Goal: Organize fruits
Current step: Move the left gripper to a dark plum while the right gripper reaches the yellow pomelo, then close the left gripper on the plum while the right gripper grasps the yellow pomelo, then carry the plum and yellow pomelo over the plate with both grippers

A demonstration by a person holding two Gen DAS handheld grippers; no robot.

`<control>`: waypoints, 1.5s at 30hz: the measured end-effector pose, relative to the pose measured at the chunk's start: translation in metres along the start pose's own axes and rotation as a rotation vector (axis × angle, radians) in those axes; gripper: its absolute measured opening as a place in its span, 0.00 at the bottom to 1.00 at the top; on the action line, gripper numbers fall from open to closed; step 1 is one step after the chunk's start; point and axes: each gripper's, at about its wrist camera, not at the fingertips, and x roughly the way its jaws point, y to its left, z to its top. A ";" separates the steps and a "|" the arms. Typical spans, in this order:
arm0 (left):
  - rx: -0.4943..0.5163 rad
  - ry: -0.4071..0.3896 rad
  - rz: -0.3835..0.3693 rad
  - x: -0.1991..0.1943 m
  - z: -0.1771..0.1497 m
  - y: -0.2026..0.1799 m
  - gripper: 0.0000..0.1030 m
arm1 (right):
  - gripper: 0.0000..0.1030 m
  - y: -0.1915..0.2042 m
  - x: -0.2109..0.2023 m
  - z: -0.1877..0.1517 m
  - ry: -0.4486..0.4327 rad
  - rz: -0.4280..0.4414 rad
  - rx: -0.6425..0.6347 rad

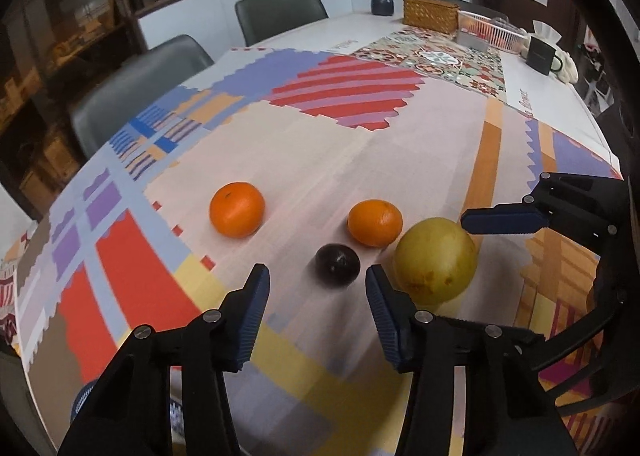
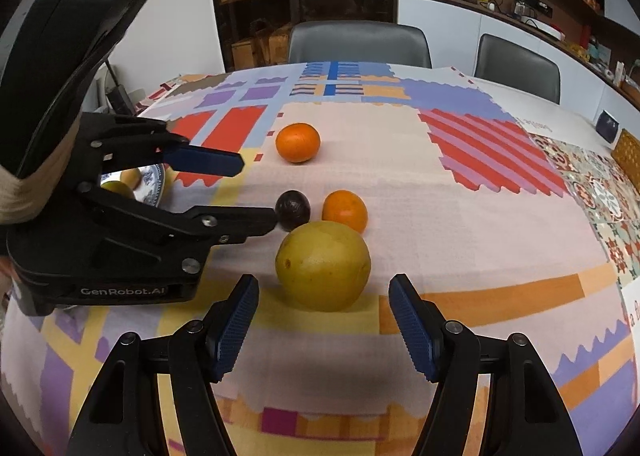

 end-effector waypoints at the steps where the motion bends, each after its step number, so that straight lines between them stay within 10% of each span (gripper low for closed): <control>1: 0.003 0.002 -0.004 0.002 0.002 0.000 0.45 | 0.66 -0.001 0.002 0.001 0.001 0.003 0.005; 15: -0.017 0.057 -0.068 0.024 0.008 -0.001 0.26 | 0.52 -0.007 0.013 0.005 -0.003 0.047 0.013; 45: -0.328 -0.100 0.213 -0.112 -0.039 -0.011 0.26 | 0.52 0.019 -0.057 0.013 -0.121 0.139 -0.035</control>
